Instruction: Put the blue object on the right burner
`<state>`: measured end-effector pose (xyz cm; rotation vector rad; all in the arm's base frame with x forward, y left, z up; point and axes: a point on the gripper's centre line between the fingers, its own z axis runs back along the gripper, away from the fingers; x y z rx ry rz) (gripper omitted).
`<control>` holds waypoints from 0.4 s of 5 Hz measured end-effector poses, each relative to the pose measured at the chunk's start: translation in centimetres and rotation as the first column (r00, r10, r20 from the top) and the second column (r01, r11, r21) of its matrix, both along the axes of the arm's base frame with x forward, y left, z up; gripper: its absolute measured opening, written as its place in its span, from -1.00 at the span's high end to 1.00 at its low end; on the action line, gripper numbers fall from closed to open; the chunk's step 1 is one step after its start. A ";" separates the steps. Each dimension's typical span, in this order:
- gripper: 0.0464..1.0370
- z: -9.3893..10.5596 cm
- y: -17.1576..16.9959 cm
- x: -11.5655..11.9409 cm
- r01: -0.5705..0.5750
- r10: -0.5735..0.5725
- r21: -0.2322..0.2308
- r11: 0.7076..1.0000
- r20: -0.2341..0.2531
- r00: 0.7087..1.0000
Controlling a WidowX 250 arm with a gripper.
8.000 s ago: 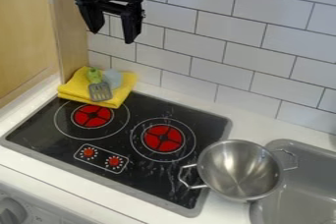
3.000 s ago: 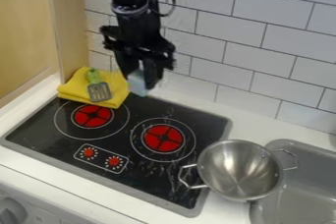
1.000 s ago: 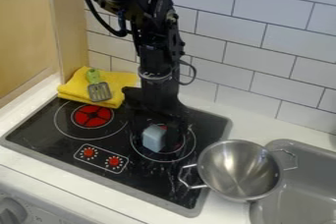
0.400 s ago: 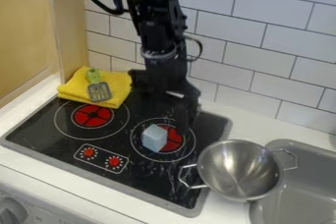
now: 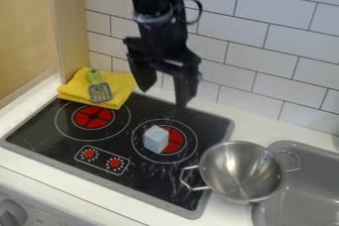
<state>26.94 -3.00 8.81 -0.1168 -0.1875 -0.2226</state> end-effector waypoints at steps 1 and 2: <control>-0.92 2.1 1.1 -0.4 -0.028 0.030 -0.028 0.999 0.079 0.996; -0.92 2.1 1.1 -0.5 -0.025 0.027 -0.028 0.999 0.080 0.996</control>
